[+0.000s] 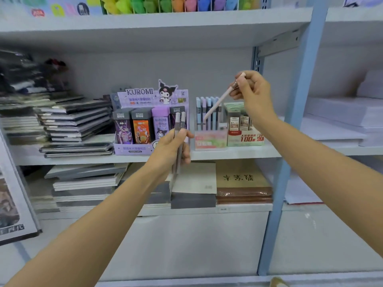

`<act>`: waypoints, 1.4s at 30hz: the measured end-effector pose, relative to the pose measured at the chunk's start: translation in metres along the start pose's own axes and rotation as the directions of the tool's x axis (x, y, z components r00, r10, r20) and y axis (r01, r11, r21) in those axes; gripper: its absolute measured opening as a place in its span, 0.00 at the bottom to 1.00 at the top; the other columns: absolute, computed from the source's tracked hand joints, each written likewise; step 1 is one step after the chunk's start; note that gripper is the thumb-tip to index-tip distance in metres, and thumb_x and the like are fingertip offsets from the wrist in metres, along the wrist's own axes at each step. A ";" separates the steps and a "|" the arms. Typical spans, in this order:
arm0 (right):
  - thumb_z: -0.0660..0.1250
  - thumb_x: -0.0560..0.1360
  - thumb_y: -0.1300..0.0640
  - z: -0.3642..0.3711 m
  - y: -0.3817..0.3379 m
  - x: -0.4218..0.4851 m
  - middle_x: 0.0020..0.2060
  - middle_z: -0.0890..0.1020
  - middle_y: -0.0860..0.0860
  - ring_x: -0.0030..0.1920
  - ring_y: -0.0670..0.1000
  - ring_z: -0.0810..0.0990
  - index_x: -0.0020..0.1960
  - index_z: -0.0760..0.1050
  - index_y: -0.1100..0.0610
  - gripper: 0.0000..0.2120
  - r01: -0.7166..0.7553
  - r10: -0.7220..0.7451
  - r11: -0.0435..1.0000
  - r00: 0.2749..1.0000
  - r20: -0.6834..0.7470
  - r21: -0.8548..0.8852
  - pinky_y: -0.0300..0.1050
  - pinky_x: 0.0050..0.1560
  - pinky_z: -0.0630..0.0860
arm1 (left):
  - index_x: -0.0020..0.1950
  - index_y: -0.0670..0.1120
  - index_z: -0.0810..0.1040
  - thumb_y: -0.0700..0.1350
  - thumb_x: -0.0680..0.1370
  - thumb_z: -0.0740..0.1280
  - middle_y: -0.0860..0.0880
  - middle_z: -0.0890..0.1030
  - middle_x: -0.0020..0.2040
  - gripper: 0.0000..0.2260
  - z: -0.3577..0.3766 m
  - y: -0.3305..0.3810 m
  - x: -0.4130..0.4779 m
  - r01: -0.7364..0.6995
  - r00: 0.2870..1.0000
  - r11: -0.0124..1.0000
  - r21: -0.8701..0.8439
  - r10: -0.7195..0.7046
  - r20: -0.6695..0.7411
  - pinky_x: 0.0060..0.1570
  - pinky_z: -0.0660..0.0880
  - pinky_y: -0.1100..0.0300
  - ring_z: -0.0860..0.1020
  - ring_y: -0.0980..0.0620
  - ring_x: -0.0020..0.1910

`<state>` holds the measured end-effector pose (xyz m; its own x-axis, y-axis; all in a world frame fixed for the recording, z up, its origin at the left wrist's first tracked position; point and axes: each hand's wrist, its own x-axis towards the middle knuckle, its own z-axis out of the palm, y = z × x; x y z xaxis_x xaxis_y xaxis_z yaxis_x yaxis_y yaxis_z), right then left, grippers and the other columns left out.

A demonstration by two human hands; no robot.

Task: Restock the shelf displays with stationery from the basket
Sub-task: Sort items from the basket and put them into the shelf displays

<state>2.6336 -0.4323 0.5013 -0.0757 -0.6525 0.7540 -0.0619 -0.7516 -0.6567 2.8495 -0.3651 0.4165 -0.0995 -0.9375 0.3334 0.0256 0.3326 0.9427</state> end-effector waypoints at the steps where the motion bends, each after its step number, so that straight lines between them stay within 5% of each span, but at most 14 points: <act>1: 0.58 0.82 0.62 -0.001 0.002 0.008 0.40 0.81 0.54 0.38 0.46 0.80 0.52 0.73 0.59 0.05 0.017 -0.017 0.999 1.000 -0.011 -0.042 0.39 0.43 0.79 | 0.51 0.46 0.75 0.52 0.83 0.57 0.51 0.71 0.27 0.12 0.000 0.002 0.004 0.002 1.000 1.000 -0.008 -0.002 0.012 0.26 0.69 0.63 0.69 0.54 0.24; 5: 0.59 0.81 0.63 0.006 0.018 0.019 0.41 0.81 0.55 0.38 0.45 0.80 0.54 0.74 0.63 0.06 0.010 -0.002 0.974 0.999 0.034 -0.226 0.37 0.43 0.79 | 0.56 0.45 0.74 0.52 0.83 0.57 0.52 0.65 0.29 0.13 0.003 0.004 0.021 0.016 1.000 0.999 -0.028 -0.015 0.022 0.21 0.60 0.65 0.62 0.56 0.24; 12: 0.60 0.81 0.61 0.017 0.037 0.013 0.45 0.83 0.56 0.45 0.51 0.83 0.56 0.76 0.64 0.09 0.072 0.004 0.920 0.981 0.192 -0.386 0.40 0.49 0.80 | 0.56 0.41 0.77 0.46 0.84 0.56 0.51 0.71 0.30 0.13 0.007 -0.004 0.036 0.018 0.999 0.998 -0.058 -0.016 0.036 0.23 0.64 0.66 0.66 0.56 0.26; 19: 0.61 0.81 0.61 0.013 0.036 0.021 0.44 0.83 0.55 0.44 0.50 0.83 0.56 0.77 0.61 0.08 0.113 0.029 0.911 0.941 0.337 -0.396 0.34 0.46 0.79 | 0.58 0.41 0.78 0.45 0.84 0.58 0.50 0.74 0.33 0.12 0.006 -0.009 0.038 0.019 1.000 0.998 -0.062 -0.017 0.023 0.27 0.68 0.66 0.70 0.56 0.28; 28: 0.66 0.78 0.60 0.027 0.038 0.023 0.43 0.83 0.53 0.43 0.49 0.81 0.55 0.76 0.60 0.07 0.152 -0.029 0.901 0.956 0.291 -0.407 0.39 0.47 0.79 | 0.61 0.44 0.78 0.47 0.83 0.58 0.51 0.75 0.31 0.13 0.008 -0.003 0.035 -0.033 0.999 0.999 0.009 0.032 0.040 0.31 0.73 0.64 0.72 0.55 0.28; 34: 0.69 0.76 0.55 0.035 0.052 0.022 0.46 0.74 0.50 0.51 0.51 0.73 0.54 0.80 0.56 0.08 0.257 -0.074 0.705 0.954 0.291 -0.661 0.47 0.52 0.73 | 0.62 0.46 0.78 0.49 0.83 0.59 0.52 0.70 0.29 0.13 0.010 -0.001 0.035 -0.010 0.998 0.999 -0.034 0.012 0.054 0.27 0.69 0.65 0.69 0.56 0.25; 38: 0.68 0.77 0.53 0.035 0.047 0.017 0.49 0.73 0.51 0.53 0.50 0.72 0.59 0.79 0.55 0.12 0.178 -0.044 0.763 0.974 0.224 -0.622 0.44 0.54 0.72 | 0.61 0.49 0.78 0.51 0.82 0.59 0.52 0.69 0.29 0.13 0.010 -0.003 0.033 0.004 0.997 1.000 -0.025 -0.002 0.073 0.26 0.64 0.62 0.67 0.56 0.25; 42: 0.66 0.78 0.54 0.027 0.030 -0.004 0.46 0.80 0.49 0.42 0.45 0.78 0.59 0.78 0.55 0.11 0.044 0.005 0.971 0.979 0.204 -0.235 0.38 0.42 0.75 | 0.61 0.48 0.79 0.52 0.82 0.60 0.53 0.71 0.29 0.13 0.012 -0.004 0.031 0.006 0.993 0.999 -0.038 -0.002 0.115 0.25 0.65 0.63 0.69 0.56 0.25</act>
<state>2.6589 -0.4543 0.4791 0.1283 -0.6624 0.7381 -0.2976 -0.7356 -0.6085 2.8347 -0.3941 0.4226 -0.2133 -0.9201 0.3285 0.0625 0.3227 0.9444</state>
